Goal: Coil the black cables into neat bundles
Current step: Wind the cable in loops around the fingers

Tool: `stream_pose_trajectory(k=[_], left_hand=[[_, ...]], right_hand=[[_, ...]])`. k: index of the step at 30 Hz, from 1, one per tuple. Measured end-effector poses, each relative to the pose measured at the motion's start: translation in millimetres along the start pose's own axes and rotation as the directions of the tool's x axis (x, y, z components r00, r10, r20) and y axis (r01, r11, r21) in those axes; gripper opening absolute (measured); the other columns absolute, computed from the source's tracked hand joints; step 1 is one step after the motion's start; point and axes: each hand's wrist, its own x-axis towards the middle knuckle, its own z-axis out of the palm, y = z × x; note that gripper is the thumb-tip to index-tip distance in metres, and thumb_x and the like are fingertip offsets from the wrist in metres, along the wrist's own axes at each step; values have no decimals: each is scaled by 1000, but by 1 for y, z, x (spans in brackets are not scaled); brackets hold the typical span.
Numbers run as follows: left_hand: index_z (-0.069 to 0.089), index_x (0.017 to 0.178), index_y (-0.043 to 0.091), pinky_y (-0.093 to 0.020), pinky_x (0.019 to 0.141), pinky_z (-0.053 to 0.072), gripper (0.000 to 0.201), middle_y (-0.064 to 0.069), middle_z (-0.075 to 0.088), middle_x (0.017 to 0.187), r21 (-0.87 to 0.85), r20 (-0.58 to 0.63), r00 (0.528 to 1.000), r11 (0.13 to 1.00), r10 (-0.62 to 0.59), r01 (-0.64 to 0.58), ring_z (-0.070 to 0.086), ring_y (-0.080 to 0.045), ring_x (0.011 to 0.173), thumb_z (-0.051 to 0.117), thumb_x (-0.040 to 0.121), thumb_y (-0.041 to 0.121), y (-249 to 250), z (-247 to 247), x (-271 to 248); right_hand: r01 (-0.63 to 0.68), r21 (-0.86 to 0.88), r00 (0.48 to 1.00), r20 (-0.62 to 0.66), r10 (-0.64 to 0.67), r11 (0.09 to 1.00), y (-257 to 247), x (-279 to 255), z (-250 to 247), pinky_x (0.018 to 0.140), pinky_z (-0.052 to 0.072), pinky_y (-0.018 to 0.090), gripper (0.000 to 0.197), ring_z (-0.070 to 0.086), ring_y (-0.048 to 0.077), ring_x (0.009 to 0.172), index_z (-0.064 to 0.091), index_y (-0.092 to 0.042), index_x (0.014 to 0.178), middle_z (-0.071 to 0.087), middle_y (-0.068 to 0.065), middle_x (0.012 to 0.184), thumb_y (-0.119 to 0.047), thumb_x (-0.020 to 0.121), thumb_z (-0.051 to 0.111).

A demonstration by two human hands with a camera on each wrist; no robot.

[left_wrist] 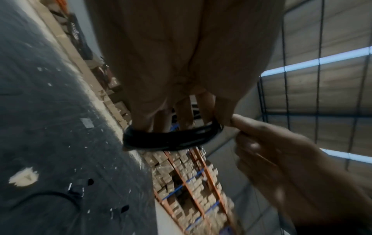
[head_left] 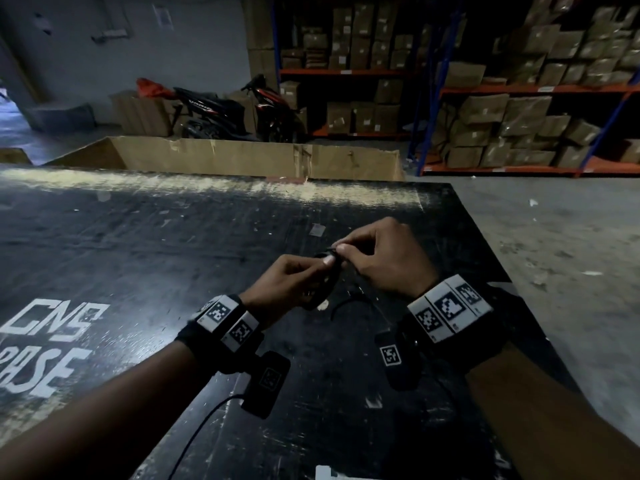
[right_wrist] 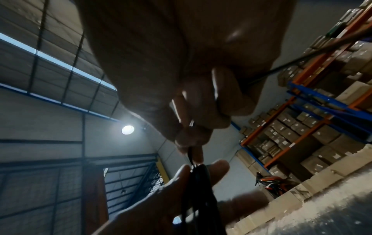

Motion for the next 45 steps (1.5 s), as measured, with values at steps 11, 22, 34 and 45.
stream_pose_trajectory(k=[11, 22, 34, 45], left_hand=[[64, 136, 33, -66, 118, 29, 42, -4, 62, 148, -502, -114, 993, 860, 41, -93, 56, -37, 137, 48, 100, 45, 21, -23, 21], [63, 137, 27, -73, 110, 34, 44, -12, 51, 157, -635, 168, 970, 772, 174, -28, 49, -46, 141, 48, 99, 43, 36, -16, 6], [58, 132, -15, -40, 86, 59, 47, -14, 63, 144, -171, 266, 954, 967, -139, 189, 63, -37, 129, 48, 104, 21, -16, 19, -20], [75, 117, 3, -60, 101, 43, 40, -16, 69, 136, -301, 25, 997, 950, -78, 82, 73, -33, 114, 50, 98, 29, -20, 2, -5]], right_hand=[[-172, 780, 985, 114, 133, 602, 28, -59, 54, 32, 26, 16, 21, 35, 8, 29, 76, 0, 108, 61, 17, 59, -5, 94, 62], [-393, 623, 912, 172, 372, 677, 91, -55, 75, 35, 23, 16, 25, 30, 4, 32, 77, 2, 90, 44, -5, 41, -19, 95, 65], [-200, 227, 965, 214, 152, 953, 35, 15, -4, 45, 37, 6, 19, 54, -7, 41, 80, -8, 74, 67, -12, 48, -27, 79, 82], [-99, 312, 993, 96, 72, 945, 8, -26, 1, 51, 47, 15, 15, 61, -1, 48, 81, -6, 91, 68, -11, 52, -13, 92, 68]])
